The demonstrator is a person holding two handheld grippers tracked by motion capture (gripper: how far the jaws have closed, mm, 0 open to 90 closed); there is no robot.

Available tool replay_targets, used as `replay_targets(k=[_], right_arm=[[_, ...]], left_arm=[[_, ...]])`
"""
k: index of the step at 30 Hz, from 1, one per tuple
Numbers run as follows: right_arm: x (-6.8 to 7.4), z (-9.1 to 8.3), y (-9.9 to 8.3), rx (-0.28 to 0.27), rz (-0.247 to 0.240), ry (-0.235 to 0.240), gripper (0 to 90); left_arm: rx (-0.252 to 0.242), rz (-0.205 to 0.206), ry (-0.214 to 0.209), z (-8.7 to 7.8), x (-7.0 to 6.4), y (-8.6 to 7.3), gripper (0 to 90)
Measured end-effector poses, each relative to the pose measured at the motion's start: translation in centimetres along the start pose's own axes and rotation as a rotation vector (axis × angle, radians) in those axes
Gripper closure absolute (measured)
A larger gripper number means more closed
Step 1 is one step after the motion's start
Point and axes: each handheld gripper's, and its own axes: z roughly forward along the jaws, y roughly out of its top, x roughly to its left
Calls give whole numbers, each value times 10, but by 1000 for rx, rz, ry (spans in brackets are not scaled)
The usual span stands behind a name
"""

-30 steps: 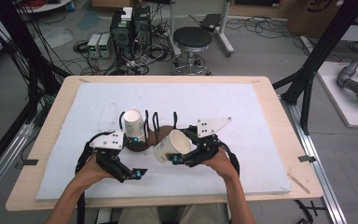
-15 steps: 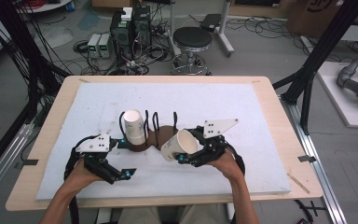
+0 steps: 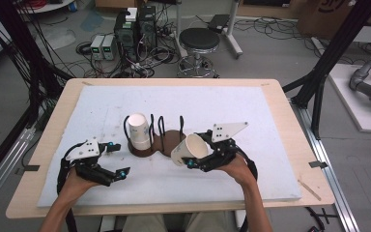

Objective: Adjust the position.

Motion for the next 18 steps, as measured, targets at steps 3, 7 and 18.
replay_targets(k=[3, 7, 18], right_arm=[[0, 1, 1, 10, -2, -3, 284], [0, 2, 2, 18, -4, -3, 284], [0, 6, 5, 106, -14, -29, 284]], left_arm=[[-24, -28, 38, -2, 4, -6, 71], [-55, -54, 85, -4, 8, -12, 71], [-104, -75, 219, -9, 14, -23, 71]])
